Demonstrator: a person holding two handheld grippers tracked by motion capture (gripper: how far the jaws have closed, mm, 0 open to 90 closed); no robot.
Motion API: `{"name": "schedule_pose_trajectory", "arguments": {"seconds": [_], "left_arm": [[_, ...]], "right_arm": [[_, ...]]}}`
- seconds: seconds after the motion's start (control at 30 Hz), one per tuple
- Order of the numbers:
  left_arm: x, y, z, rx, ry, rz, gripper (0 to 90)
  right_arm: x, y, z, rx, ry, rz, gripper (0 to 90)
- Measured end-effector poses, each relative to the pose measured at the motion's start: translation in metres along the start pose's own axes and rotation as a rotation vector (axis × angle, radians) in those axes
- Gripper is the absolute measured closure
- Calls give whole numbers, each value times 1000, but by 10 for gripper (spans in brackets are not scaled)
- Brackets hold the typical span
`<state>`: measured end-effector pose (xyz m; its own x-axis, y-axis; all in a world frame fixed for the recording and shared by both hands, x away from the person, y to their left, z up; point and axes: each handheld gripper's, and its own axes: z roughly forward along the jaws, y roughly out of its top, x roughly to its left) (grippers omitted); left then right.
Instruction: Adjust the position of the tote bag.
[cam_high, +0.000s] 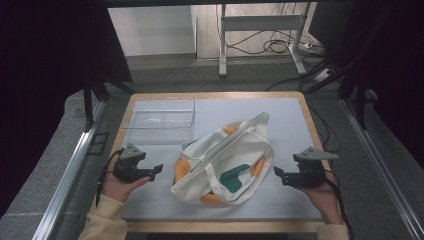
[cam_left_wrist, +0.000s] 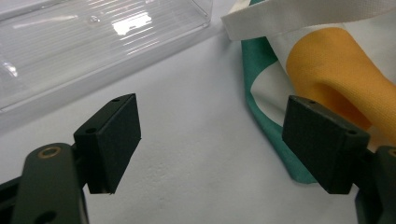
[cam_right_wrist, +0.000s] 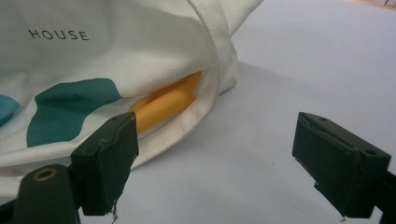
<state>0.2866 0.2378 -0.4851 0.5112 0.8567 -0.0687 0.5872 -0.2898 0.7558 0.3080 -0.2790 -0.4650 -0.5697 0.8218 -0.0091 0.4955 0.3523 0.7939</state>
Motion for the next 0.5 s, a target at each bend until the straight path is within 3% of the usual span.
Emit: {"name": "schedule_pose_trajectory", "arguments": {"seconds": [0.23,0.33,0.5], "left_arm": [[-2,4,-5,-7,-21,-9,215],[-4,7,-8,-22,-51,-23,212],[-8,13,-20,-52,-87,-27,216]], "right_arm": [[-3,-3,3,14,9,-19,151],[-6,-4,4,19,-13,-14,151],[-7,-2,0,0,-9,-5,152]]}}
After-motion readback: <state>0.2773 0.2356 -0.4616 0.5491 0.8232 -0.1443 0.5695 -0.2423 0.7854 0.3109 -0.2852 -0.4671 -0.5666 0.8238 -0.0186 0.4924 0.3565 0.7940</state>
